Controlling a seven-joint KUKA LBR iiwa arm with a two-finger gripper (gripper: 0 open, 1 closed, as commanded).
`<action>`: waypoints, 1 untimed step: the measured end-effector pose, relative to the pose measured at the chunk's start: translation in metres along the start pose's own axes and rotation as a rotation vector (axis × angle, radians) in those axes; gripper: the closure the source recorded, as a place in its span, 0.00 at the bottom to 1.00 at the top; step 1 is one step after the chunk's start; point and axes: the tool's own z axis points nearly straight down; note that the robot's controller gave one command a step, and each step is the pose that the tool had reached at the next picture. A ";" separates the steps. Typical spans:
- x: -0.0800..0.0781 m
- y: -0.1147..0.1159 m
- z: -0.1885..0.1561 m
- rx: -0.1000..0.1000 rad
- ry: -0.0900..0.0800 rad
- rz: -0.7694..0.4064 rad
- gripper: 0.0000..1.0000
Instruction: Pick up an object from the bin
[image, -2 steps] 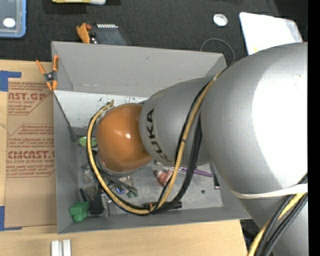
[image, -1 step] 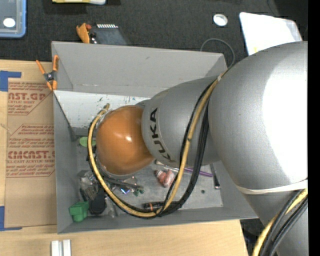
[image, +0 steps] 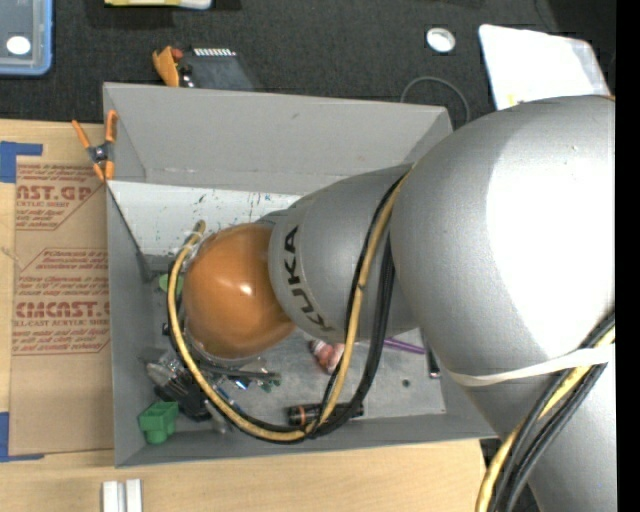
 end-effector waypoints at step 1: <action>-0.009 -0.008 0.001 -0.002 0.011 -0.099 1.00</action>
Offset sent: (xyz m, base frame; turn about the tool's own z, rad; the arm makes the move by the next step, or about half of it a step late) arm 0.0000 0.0000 0.0000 0.0000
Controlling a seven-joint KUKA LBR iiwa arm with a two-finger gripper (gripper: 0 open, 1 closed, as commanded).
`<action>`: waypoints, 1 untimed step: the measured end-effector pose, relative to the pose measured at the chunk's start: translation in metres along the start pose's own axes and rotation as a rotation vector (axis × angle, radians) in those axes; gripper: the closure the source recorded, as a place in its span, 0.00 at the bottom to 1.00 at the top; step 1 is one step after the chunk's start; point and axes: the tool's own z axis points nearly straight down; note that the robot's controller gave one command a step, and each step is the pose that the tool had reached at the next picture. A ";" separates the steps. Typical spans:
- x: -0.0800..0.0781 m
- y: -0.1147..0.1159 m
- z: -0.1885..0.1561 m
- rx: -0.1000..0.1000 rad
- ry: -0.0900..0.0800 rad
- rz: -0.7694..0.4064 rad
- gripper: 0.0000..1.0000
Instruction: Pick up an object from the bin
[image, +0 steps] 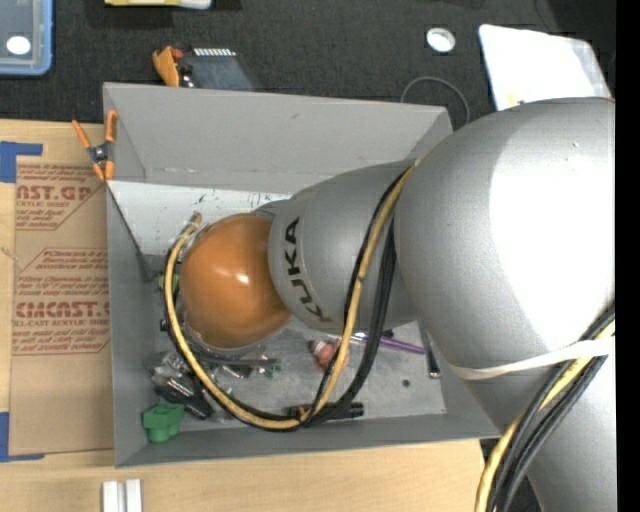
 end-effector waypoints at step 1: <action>0.000 0.000 0.000 0.000 -0.001 0.000 1.00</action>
Offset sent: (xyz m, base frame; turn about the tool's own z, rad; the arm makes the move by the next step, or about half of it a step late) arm 0.0001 0.0000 0.0724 -0.0004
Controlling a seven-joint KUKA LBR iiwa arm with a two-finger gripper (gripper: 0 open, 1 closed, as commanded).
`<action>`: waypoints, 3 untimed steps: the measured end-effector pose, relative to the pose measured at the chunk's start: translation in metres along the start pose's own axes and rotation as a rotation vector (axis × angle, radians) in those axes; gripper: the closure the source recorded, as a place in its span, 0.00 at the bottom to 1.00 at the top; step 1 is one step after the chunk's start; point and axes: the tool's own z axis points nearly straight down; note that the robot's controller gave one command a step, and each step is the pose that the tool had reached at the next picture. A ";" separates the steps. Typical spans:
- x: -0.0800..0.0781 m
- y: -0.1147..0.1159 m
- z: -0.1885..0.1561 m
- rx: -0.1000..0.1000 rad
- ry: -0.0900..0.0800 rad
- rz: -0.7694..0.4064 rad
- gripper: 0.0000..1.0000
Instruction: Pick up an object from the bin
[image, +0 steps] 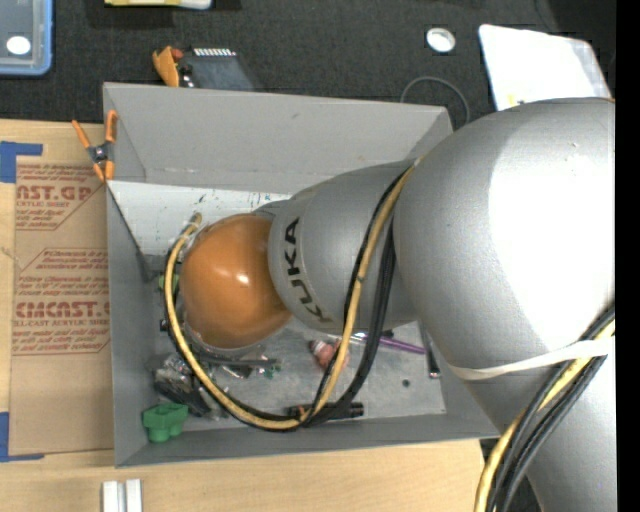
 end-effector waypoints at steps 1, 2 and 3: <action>0.003 0.002 -0.016 -0.006 0.011 0.000 1.00; 0.000 0.001 -0.058 -0.002 0.002 0.000 1.00; 0.000 0.001 -0.083 -0.003 0.004 0.001 1.00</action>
Offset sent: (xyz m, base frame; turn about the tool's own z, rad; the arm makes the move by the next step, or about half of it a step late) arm -0.0022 -0.0006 0.0300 0.0000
